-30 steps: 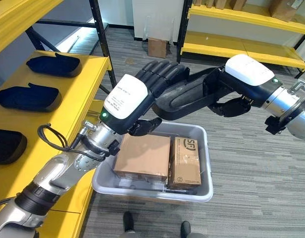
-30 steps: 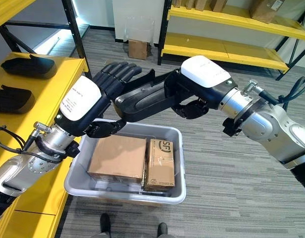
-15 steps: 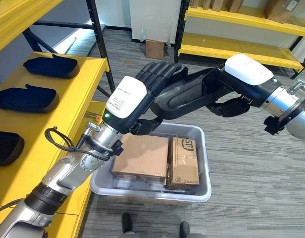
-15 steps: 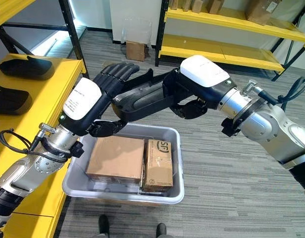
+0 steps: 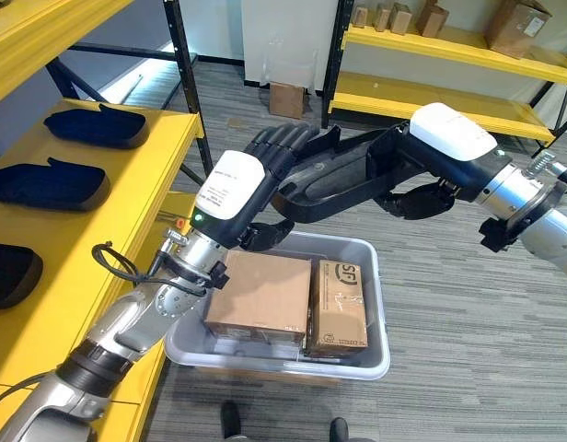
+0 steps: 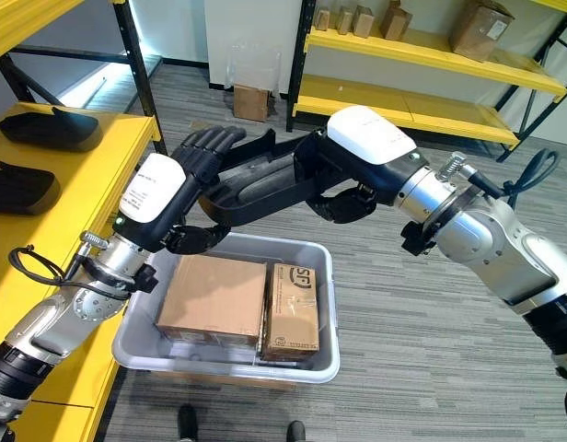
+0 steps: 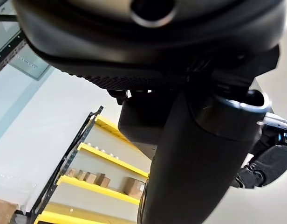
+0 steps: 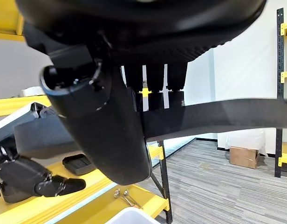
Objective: Move parts from the plastic box to the shelf.
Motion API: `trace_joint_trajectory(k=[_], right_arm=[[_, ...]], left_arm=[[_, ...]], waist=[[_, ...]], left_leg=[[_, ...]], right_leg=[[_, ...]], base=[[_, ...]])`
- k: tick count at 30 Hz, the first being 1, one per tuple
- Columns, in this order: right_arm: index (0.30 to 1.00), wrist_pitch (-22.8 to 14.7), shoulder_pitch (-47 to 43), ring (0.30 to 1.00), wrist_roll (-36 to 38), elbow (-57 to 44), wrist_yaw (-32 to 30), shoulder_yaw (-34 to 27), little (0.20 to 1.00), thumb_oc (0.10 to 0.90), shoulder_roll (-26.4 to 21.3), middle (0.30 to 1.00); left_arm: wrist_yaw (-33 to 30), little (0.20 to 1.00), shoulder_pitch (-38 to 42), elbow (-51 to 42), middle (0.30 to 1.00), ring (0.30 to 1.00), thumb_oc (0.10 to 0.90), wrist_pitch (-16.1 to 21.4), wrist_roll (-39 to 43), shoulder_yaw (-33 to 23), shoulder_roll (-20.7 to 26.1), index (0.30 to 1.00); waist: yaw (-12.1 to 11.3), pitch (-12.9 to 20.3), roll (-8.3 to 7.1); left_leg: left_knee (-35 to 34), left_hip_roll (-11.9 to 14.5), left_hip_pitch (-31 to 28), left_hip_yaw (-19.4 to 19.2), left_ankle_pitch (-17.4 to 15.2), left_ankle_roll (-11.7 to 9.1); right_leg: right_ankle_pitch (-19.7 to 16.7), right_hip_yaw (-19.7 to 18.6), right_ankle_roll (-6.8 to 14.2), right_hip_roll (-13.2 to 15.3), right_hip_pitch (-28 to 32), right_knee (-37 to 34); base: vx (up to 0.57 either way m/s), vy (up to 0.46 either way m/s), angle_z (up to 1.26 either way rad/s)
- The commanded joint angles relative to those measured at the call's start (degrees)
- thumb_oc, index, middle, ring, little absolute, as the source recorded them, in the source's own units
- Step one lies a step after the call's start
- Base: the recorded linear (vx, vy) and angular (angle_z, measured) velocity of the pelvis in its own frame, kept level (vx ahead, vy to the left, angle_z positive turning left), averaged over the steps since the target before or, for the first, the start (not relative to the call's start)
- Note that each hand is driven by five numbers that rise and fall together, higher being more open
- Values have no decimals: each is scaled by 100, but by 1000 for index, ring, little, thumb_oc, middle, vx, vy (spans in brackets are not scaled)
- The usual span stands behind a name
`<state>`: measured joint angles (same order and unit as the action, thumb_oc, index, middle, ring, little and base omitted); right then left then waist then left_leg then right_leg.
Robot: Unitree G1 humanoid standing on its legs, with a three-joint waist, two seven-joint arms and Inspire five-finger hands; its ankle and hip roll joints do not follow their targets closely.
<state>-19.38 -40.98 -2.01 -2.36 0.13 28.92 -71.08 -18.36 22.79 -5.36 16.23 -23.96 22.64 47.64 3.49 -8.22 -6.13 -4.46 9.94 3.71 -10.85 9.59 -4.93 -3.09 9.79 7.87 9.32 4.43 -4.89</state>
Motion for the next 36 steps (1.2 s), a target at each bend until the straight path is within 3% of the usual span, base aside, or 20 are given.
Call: trace_joint_trajectory(k=[1,11,32,33,36], right_arm=[[300,-109,-1106,300,643,-49,-634,-194,300,400,110,300],[300,-129,-1268,300,669,-160,-632,-118,300,400,201,300],[300,-56,-1125,300,606,-51,-677,-214,300,400,367,300],[1000,-47,-974,1000,640,-65,-661,-336,1000,900,392,1000],[1000,3,-521,1000,690,-195,-615,-716,1000,900,470,1000]], left_arm=[[-451,300,613,86,300,300,400,120,-119,109,-257,300],[-581,300,859,142,300,300,400,55,-263,209,-391,300],[-668,300,606,49,300,300,400,32,-249,-7,-535,300],[-660,300,547,35,300,300,400,31,-238,-63,-521,300],[-622,300,236,-31,300,300,400,21,-202,-319,-435,300]], waist=[[18,730,-39],[72,737,-34],[90,774,37],[91,774,44],[99,773,84]], left_leg=[[-54,769,-280,-300,-249,-529],[-54,773,-338,-373,-269,-519],[-54,760,-370,-346,-296,-507],[-54,761,-375,-352,-296,-506],[-54,754,-395,-383,-306,-499]], right_leg=[[573,35,301,192,531,-11],[578,-29,297,199,533,-11],[603,-34,276,201,577,-11],[601,-35,278,204,576,-11],[588,-55,285,219,555,-11]], base=[[0,0,0],[2,0,-5],[0,0,-1],[0,0,0],[0,0,0]])
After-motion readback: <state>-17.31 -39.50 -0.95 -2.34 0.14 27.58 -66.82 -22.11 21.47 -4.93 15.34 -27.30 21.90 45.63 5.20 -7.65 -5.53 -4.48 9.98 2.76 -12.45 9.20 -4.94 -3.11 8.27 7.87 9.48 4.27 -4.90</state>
